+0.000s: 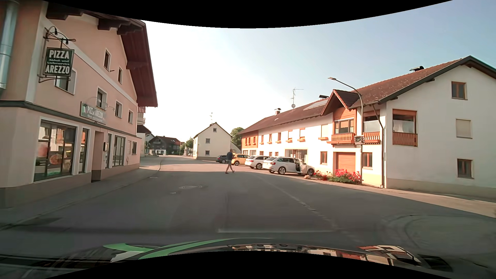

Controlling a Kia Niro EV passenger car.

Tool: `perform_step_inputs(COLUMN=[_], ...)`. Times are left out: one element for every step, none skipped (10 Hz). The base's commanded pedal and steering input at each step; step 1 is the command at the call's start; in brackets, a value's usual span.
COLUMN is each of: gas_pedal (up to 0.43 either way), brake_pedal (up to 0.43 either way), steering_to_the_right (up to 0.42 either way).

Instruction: Follow the waypoints while adhering to traffic rules and regulations

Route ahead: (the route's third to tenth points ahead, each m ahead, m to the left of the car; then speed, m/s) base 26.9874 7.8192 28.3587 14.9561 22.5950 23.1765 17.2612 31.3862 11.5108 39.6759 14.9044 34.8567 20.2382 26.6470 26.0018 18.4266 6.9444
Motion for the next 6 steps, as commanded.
perform_step_inputs(gas_pedal=[0.0,0.0,0.0,0.0,0.0,0.0], brake_pedal=[0.11,0.091,0.055,0.043,0.049,0.073], steering_to_the_right=[-0.039,-0.042,-0.043,-0.044,-0.045,-0.047])
